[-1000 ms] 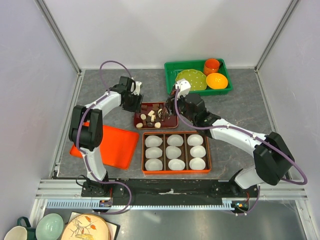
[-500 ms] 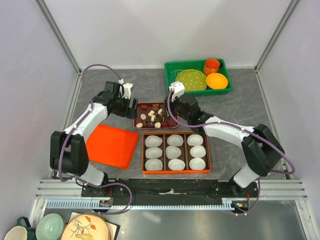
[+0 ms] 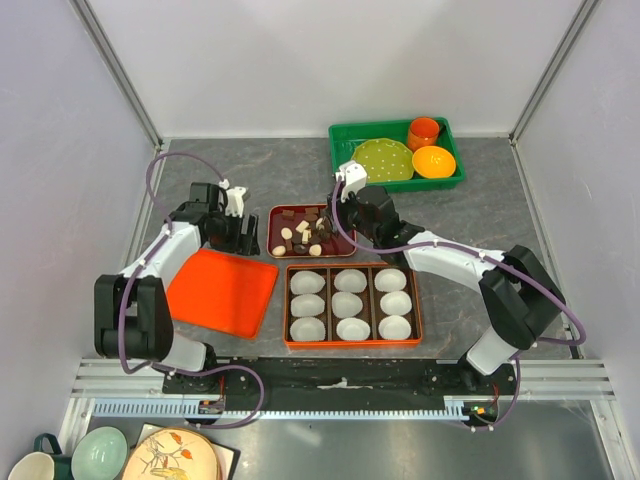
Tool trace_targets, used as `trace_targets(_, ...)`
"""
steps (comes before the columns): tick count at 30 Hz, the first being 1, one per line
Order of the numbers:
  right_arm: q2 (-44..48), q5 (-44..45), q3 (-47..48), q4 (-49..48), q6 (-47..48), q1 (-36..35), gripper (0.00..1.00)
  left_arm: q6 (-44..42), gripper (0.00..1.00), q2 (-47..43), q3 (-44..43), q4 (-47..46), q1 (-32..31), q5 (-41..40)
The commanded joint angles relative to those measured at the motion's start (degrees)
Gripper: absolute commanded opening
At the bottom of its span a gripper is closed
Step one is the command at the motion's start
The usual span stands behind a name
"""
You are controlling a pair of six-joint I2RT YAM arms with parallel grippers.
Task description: Pack the chocolate
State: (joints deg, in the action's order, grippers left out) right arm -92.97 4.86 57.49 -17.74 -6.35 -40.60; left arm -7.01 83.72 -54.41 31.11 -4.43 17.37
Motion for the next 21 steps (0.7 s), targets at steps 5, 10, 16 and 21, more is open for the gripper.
trace_targets(5, -1.0, -0.9, 0.5, -3.3, -1.1, 0.2, 0.45, -3.5, 0.86, -5.8, 3.4, -2.5, 2.2, 2.9)
trace_targets(10, -1.4, -2.0, 0.4, -3.5, -2.4, 0.1, 0.44, -4.2, 0.87, -9.3, 6.3, -2.7, 2.7, 2.5)
trace_targets(16, -1.3, -1.6, -1.4, -3.4, -3.2, -0.8, 0.44, -4.9, 0.86, -11.8, 7.0, -2.2, 4.2, 1.8)
trace_targets(21, -1.2, 0.1, -2.0, -3.6, -2.7, -1.4, 0.44, -4.9, 0.86, -11.7, 5.8, -1.1, 4.3, 2.8)
